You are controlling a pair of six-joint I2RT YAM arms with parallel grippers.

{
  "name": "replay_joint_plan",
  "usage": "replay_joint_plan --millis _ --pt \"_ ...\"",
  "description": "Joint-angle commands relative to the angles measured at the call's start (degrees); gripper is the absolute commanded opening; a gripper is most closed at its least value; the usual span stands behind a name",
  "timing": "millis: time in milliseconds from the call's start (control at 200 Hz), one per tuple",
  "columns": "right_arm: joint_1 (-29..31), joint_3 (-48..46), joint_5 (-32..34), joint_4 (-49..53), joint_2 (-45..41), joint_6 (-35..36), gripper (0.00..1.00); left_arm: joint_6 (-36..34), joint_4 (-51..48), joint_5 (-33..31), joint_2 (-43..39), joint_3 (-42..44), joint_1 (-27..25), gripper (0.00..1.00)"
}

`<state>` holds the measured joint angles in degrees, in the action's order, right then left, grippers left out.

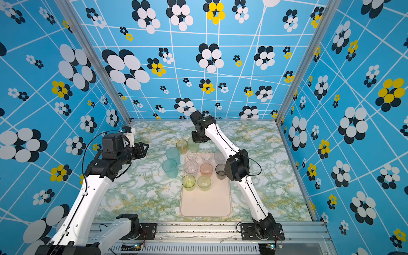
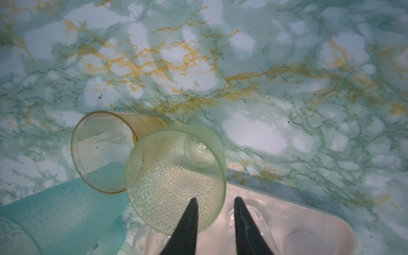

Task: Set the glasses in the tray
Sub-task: 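Move the right gripper to the light-green tumbler lying beyond the tray, then close the right gripper on the light-green tumbler's rim and lift it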

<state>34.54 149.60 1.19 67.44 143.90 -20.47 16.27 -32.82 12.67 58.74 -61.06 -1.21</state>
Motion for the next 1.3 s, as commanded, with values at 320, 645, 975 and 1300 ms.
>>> replay_joint_plan --millis 320,645,975,1300 --pt "-0.64 4.29 0.39 -0.62 3.76 -1.59 0.26 -1.51 -0.37 1.37 1.07 0.72 1.26 0.34" --pt "-0.80 4.47 1.52 -0.64 4.55 -1.59 0.20 -1.71 -0.32 1.71 1.60 0.69 1.65 0.34" --pt "-0.82 4.56 0.68 -0.72 5.24 -1.46 0.17 -1.86 -0.49 1.92 1.79 0.67 2.09 0.33" --pt "-0.73 4.65 1.24 -1.42 4.82 -0.94 0.06 -1.97 -1.01 2.19 1.56 0.37 2.30 0.33"
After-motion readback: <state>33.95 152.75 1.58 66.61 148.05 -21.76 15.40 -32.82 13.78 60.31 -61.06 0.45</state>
